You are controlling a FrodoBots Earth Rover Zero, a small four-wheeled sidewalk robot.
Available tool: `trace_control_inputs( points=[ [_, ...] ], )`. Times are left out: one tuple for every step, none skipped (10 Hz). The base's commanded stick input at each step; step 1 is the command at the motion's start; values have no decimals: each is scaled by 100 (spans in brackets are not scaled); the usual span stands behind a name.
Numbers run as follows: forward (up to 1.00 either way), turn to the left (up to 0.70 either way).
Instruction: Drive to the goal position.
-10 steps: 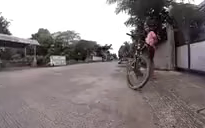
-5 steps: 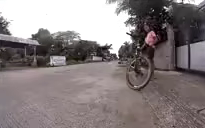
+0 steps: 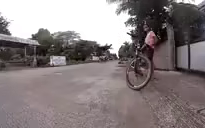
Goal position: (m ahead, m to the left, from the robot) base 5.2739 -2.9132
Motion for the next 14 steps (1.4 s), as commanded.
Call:
trace_control_inputs(
  points=[
    [70,0],
    [70,0],
    [70,0],
    [70,0],
    [70,0],
    [70,0],
    [70,0],
    [70,0],
    [70,-12],
    [70,-17],
    [70,0],
    [70,-6],
    [70,-20],
    [70,0]
  ],
)
